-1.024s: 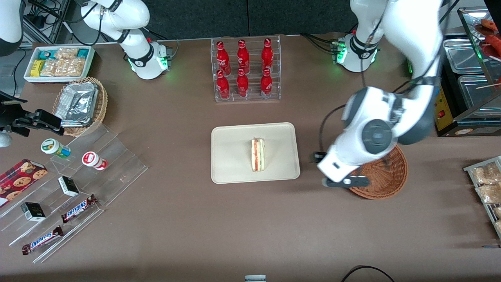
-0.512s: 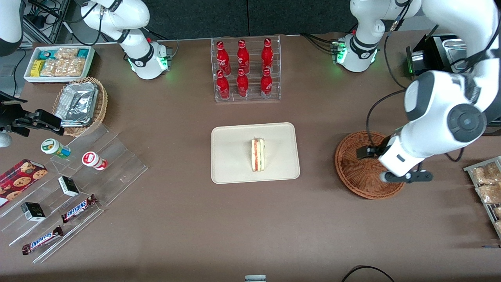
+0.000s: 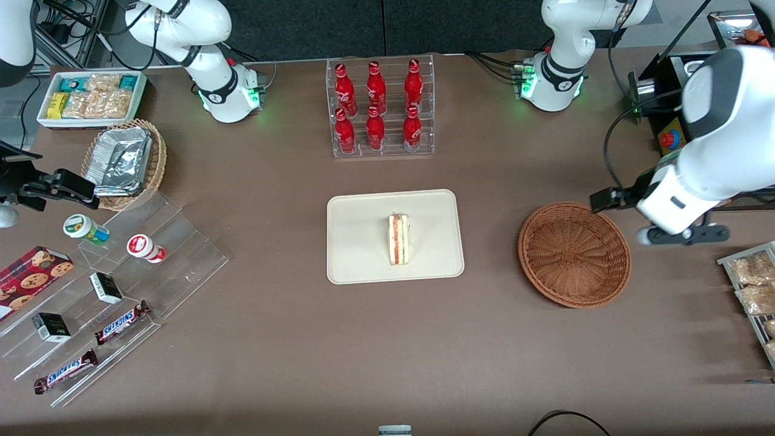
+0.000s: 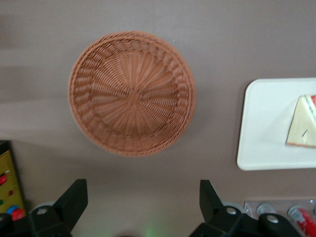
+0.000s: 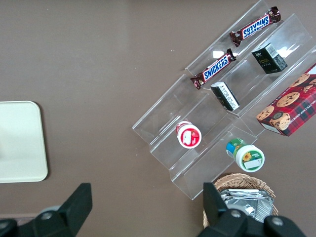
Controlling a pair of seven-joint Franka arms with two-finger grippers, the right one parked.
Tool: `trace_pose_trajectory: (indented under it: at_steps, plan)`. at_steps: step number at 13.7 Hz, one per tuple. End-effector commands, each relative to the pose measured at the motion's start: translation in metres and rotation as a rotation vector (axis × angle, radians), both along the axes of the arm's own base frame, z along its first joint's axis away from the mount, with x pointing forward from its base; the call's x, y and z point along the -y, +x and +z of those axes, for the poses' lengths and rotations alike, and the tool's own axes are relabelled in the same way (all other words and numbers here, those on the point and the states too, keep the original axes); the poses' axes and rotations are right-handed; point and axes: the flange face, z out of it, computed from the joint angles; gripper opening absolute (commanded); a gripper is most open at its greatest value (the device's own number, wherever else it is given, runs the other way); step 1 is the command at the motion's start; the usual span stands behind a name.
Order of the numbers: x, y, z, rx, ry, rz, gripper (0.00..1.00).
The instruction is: Place sandwich from basket to tray
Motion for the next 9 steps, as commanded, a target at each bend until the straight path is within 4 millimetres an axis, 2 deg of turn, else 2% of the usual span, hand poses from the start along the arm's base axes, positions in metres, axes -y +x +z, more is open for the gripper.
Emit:
trace_pose_trajectory:
  at_steps: [1,3,5,9]
  plan:
    - [-0.017,-0.026,0.028,-0.007,0.02,-0.023,1.0]
    - [-0.023,-0.037,0.045,-0.004,0.023,-0.013,1.0]
    - [-0.018,-0.046,0.06,0.01,0.03,-0.021,1.0]
    - [-0.019,-0.051,0.064,0.01,0.052,-0.02,1.0]
